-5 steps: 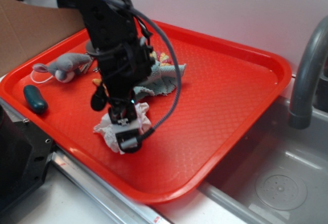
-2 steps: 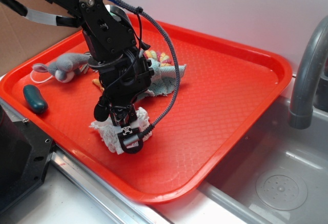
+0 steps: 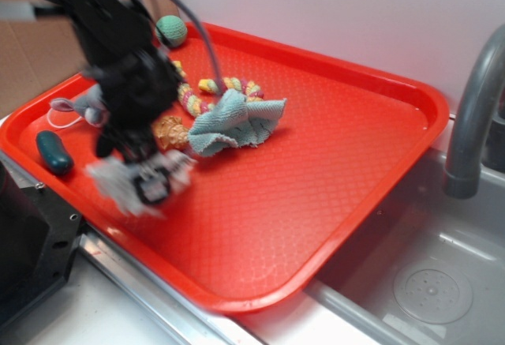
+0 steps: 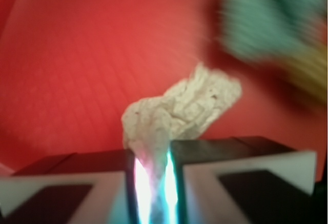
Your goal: Grab the white paper.
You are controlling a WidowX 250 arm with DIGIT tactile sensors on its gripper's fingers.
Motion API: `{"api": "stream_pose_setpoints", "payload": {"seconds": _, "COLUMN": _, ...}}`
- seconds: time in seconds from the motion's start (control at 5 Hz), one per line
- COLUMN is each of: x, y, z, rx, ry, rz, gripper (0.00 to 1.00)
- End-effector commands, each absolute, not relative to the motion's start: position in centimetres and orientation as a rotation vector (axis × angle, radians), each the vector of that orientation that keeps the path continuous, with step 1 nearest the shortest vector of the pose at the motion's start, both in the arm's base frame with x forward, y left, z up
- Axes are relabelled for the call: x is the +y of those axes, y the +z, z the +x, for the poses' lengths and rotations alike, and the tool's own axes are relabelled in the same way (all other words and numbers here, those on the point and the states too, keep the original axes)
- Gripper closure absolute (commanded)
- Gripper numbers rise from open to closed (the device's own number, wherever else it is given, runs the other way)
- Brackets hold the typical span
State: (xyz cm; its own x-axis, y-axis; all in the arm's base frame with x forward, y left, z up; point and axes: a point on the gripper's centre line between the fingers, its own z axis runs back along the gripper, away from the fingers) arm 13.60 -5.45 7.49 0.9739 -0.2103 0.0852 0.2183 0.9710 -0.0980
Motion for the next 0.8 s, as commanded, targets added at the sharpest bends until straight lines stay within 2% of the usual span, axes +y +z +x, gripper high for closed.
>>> {"api": "stream_pose_setpoints", "payload": {"seconds": 0.0, "x": -1.5, "y": 18.5, "z": 13.4, "rx": -0.165, "ry": 0.145, "rz": -0.108, "gripper": 1.0}}
{"api": "stream_pose_setpoints", "payload": {"seconds": 0.2, "x": -2.9, "y": 23.4, "z": 13.9, "rx": -0.081, "ry": 0.111, "rz": -0.102, "gripper": 1.0}}
{"api": "stream_pose_setpoints", "payload": {"seconds": 0.4, "x": -3.7, "y": 28.4, "z": 12.8, "rx": -0.145, "ry": 0.105, "rz": -0.085, "gripper": 1.0}}
{"api": "stream_pose_setpoints", "payload": {"seconds": 0.6, "x": -3.7, "y": 28.4, "z": 13.2, "rx": -0.105, "ry": 0.085, "rz": -0.068, "gripper": 1.0}}
